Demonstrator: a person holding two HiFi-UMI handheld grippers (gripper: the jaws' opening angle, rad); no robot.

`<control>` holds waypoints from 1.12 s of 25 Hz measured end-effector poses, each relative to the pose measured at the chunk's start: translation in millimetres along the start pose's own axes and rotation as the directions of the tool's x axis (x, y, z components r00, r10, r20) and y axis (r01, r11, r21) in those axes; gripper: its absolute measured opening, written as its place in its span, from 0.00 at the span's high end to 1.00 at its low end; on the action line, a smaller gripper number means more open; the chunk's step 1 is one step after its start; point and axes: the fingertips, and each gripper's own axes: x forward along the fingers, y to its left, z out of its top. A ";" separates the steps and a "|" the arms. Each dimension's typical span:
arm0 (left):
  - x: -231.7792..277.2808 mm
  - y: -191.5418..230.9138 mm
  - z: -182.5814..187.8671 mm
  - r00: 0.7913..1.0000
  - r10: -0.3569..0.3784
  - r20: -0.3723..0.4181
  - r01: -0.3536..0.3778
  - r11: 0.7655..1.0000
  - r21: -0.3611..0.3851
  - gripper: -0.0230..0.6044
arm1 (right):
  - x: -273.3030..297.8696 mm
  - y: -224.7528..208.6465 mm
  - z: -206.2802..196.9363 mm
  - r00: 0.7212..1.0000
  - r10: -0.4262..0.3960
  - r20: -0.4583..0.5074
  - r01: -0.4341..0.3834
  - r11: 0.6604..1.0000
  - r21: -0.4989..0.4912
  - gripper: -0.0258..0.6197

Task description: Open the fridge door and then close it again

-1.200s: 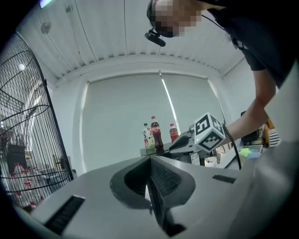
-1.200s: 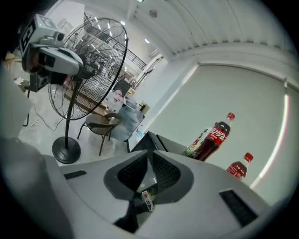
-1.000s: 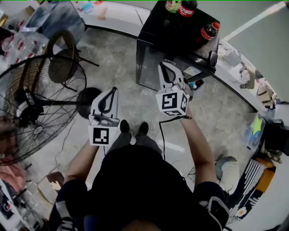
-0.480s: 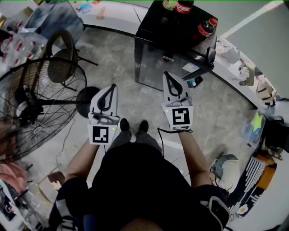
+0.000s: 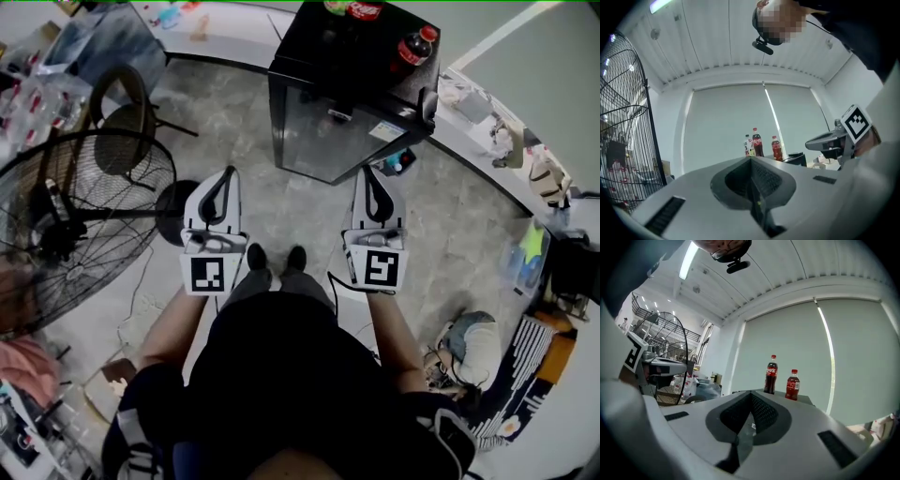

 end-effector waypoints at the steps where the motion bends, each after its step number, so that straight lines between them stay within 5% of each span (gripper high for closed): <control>1: 0.3 -1.1 0.3 1.000 0.004 0.002 -0.004 1.000 -0.004 0.93 | -4.9 -1.8 1.4 1.000 -0.013 0.007 0.013 1.000 0.002 0.93; 16: -0.4 -8.5 9.6 0.998 0.046 0.038 -0.045 0.999 -0.023 0.93 | -62.4 -23.9 -4.6 0.989 -0.145 -0.035 0.145 0.989 -0.021 0.93; 28: -1.8 -9.8 9.7 0.997 0.064 0.044 -0.063 0.998 -0.019 0.93 | -76.9 -33.8 -13.8 0.982 -0.179 -0.067 0.175 0.983 -0.058 0.93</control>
